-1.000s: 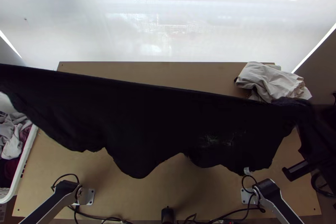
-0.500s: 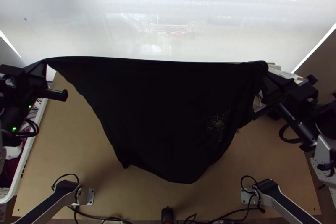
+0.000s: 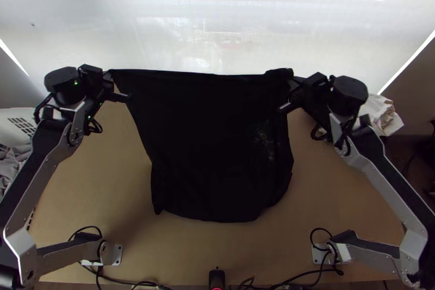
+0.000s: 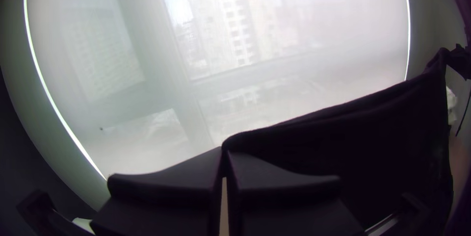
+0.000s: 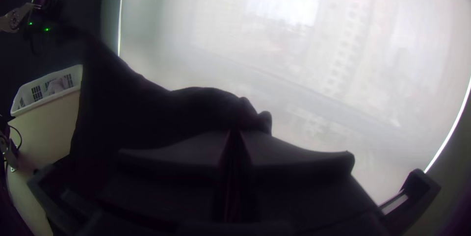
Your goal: Fold the t-shirt
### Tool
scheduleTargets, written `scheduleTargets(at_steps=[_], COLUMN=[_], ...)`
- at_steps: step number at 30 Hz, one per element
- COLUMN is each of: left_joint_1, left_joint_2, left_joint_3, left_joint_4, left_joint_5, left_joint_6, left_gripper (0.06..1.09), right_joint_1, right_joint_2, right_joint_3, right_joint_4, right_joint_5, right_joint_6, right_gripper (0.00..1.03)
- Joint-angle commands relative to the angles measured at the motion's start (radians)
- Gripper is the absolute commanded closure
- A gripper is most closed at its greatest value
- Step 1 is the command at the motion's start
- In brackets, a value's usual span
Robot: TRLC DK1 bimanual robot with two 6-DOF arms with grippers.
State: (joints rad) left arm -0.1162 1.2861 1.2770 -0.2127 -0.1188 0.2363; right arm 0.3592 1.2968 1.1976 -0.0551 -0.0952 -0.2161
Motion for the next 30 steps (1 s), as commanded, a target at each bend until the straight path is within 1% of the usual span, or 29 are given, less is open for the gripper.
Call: scheduleTargets(at_steps=[1, 4, 12, 21, 28, 29, 30], left_joint_1=[0.046, 0.069, 0.067, 0.035, 0.035, 0.036, 0.039], left_joint_2=[0.277, 0.395, 0.659, 0.868, 0.966, 0.973, 0.98], left_joint_3=[0.05, 0.137, 0.305, 0.421, 0.459, 0.461, 0.464], left_joint_4=[0.193, 0.22, 0.276, 0.302, 0.303, 0.303, 0.302], left_joint_5=[0.01, 0.01, -0.002, -0.033, -0.048, -0.048, -0.05], left_joint_6=[0.012, 0.012, 0.009, 0.005, 0.011, 0.011, 0.011], left_gripper=[1.05, 1.05, 1.05, 1.05, 1.05, 1.05, 1.05], right_joint_1=[-0.003, -0.003, -0.006, -0.006, -0.005, -0.005, -0.005], right_joint_2=[0.277, 0.4, 0.647, 0.796, 0.881, 0.891, 0.898], right_joint_3=[0.06, 0.122, 0.277, 0.347, 0.385, 0.388, 0.392], right_joint_4=[0.141, 0.17, 0.172, 0.172, 0.173, 0.172, 0.172], right_joint_5=[0.023, 0.041, 0.066, 0.109, 0.127, 0.127, 0.127], right_joint_6=[0.007, 0.007, 0.006, 0.007, 0.0, -0.002, -0.002], right_gripper=[1.0, 1.0, 1.0, 1.0, 1.0, 0.93, 0.8])
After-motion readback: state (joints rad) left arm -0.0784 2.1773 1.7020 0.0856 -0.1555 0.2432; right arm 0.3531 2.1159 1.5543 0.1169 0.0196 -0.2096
